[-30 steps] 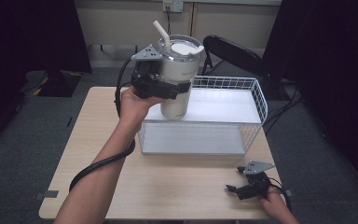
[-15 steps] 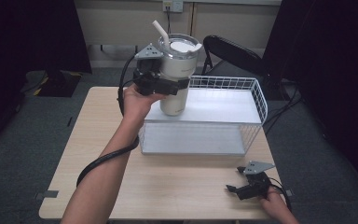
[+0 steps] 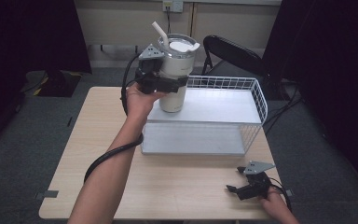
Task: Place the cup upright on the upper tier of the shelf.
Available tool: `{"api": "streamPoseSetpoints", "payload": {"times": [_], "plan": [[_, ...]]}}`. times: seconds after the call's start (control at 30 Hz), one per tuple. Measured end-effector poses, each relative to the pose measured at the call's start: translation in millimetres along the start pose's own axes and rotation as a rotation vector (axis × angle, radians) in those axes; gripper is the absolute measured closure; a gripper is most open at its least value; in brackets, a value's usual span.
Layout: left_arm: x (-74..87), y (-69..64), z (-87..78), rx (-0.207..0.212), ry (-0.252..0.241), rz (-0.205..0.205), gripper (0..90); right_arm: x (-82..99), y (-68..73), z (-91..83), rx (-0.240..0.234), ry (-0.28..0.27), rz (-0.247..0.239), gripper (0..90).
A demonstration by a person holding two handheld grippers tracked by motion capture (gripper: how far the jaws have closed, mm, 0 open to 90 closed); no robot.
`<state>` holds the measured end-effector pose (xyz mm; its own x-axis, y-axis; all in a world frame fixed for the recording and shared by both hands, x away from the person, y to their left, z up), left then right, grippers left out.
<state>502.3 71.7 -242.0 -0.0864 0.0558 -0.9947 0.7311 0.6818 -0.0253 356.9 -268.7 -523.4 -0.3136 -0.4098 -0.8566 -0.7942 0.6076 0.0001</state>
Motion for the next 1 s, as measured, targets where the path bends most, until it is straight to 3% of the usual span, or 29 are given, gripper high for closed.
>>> {"api": "streamPoseSetpoints", "payload": {"times": [0.2,0.37,0.6,0.73,1.0], "plan": [[7.4,4.3,3.1,-0.023,0.008,-0.001,9.7,0.0,-0.1,0.0,-0.001,-0.001,0.001,10.9],[9.9,6.0,1.9,-0.029,-0.016,-0.023,9.6,0.1,0.0,-0.2,-0.002,0.0,0.002,10.9],[11.3,2.1,-1.3,-0.022,-0.008,0.011,9.6,0.1,-0.1,-0.2,-0.002,0.0,-0.001,10.9],[13.7,4.1,-6.9,-0.023,-0.014,-0.005,9.5,0.1,-0.1,-0.1,-0.001,0.0,-0.002,10.9],[14.4,2.5,-9.2,-0.032,-0.016,0.001,9.5,0.2,-0.1,-0.1,-0.003,-0.001,0.0,10.9]]}}
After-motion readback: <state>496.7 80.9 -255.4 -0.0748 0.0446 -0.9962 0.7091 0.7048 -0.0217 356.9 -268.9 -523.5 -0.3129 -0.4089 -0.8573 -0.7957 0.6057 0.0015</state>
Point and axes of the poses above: each handheld gripper's, and its own axes: z roughly forward along the jaws, x roughly out of its underside, y roughly to its left, the point moved 3 cm from there along z, roughly forward along the jaws, and after that the axes turned 12 degrees about -y, right-handed, at the moved point
